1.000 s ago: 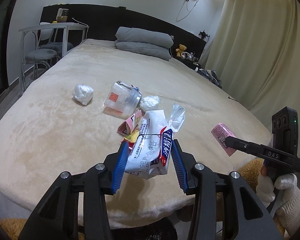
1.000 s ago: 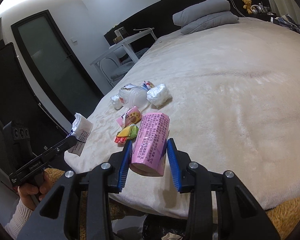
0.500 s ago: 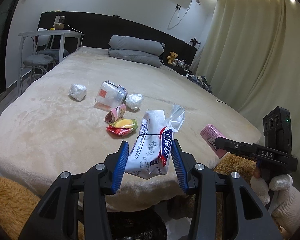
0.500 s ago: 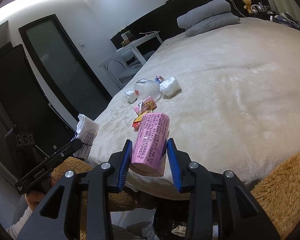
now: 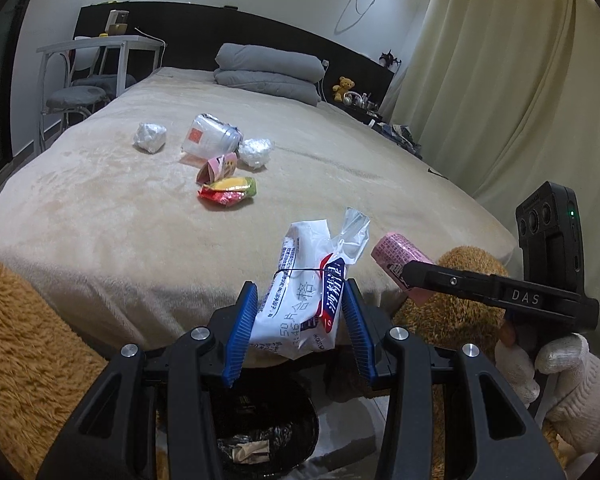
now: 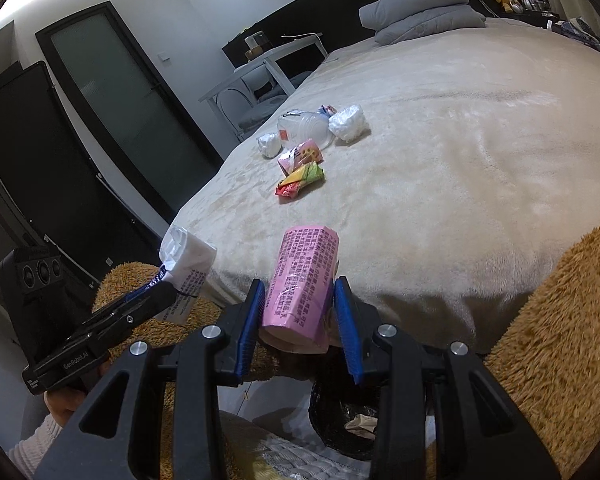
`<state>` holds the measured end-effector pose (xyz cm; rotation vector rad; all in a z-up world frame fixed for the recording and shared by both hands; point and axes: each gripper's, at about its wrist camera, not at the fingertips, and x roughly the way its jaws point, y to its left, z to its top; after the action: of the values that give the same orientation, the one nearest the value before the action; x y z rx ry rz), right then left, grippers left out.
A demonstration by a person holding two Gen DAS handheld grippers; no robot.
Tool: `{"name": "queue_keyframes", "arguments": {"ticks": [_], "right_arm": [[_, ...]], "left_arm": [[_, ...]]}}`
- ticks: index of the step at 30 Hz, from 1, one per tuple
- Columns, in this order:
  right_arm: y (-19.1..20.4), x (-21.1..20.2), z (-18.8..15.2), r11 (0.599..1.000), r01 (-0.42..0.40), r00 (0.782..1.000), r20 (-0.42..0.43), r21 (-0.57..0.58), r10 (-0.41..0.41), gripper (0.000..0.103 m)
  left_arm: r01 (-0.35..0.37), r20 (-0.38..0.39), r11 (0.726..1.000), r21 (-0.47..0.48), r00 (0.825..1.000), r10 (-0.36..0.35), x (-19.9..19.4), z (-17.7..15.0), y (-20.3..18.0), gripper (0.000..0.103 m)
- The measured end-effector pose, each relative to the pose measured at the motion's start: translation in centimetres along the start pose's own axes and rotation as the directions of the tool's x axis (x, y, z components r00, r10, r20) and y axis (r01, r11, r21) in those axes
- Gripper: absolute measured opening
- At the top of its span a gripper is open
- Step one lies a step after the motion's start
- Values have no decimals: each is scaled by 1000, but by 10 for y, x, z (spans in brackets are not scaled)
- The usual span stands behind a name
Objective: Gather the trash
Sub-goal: 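Lift the wipes pack and pink roll and carry them toward the bin, then open both grippers over the bin, releasing the wipes pack and pink roll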
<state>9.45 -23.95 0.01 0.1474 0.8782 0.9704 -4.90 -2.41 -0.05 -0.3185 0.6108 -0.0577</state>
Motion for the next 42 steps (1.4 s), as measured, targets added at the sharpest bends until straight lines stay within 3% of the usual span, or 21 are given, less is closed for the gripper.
{"name": "queue_keyframes", "arguments": {"ticks": [5,9,16,23,29,36,42], "right_arm": [[-10,12,-8,995,-35,994,-103,91,44,38],[-12,17,-14,994,-12,989,-147,112,28,38],[-21,27,-17,989,33,977,-211,143,-2,38],[-26,59,-26,982,101,937,-348,158,-41,38],[-31,75,-33,975,142,909,-412,170,-60,38],[-32,85,-34,973,113,907,-421,203,-17,38],[-33,89,-33,970,110,903,-431,215,-7,38]], "left_arm": [[-31,-99,1000,-6,995,30,15,-12,-6,43],[-68,-173,997,-30,983,62,27,-20,-2,43],[-113,-330,993,-17,939,101,58,-34,3,43],[-137,-432,990,-4,894,122,79,-46,6,43],[-168,-503,986,14,851,153,96,-57,8,43],[-193,-564,981,22,808,172,109,-63,18,43],[-197,-576,980,10,800,167,110,-65,21,44]]}}
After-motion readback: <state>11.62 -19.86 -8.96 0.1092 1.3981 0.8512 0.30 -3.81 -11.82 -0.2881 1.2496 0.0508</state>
